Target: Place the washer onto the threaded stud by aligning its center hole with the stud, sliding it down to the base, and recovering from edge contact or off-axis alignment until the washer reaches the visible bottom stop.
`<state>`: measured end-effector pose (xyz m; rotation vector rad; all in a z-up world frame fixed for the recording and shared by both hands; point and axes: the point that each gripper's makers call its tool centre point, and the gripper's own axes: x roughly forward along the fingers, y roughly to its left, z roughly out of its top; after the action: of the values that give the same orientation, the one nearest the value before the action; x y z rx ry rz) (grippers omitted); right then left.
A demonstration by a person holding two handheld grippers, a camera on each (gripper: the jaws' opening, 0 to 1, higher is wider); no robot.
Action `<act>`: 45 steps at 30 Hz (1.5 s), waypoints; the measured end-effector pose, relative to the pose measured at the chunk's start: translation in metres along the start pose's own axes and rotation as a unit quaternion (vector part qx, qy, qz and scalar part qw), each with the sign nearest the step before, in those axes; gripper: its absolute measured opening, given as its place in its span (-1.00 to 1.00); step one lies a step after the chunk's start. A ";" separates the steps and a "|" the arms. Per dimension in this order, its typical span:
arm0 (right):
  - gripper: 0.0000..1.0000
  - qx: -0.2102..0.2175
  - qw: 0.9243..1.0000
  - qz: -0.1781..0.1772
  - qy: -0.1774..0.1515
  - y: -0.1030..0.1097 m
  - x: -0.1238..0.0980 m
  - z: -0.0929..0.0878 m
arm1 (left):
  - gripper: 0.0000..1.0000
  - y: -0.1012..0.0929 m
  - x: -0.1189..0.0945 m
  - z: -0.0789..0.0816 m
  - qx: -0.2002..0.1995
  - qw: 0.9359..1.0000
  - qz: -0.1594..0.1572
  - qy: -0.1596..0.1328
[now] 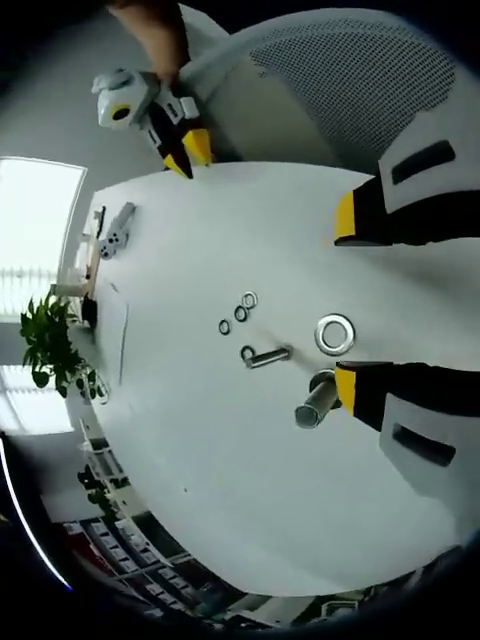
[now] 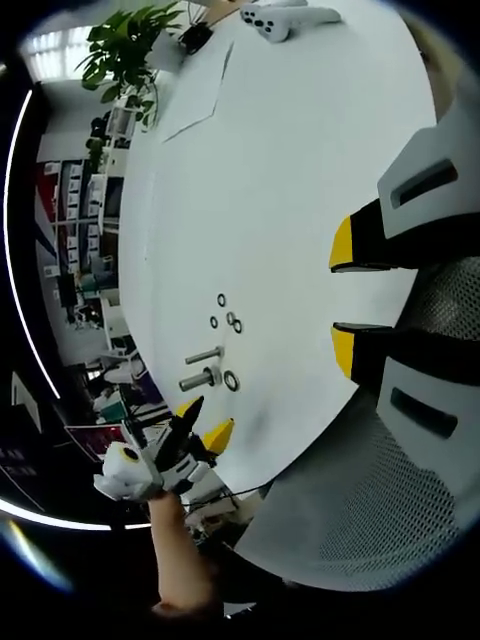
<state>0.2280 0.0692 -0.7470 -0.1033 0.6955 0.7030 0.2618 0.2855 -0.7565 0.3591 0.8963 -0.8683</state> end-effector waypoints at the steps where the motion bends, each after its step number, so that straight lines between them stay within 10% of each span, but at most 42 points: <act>1: -0.54 0.000 1.000 0.000 -0.001 0.000 0.000 0.000 | -0.11 0.002 0.004 -0.002 0.005 1.000 0.002 0.001; 45: -0.54 -0.002 1.000 -0.001 0.000 -0.001 0.001 0.001 | -0.52 0.021 0.038 -0.011 0.112 0.983 -0.014 0.142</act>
<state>0.2296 0.0690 -0.7465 -0.1078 0.6931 0.7026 0.2846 0.2854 -0.7947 0.6794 1.0717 -0.9620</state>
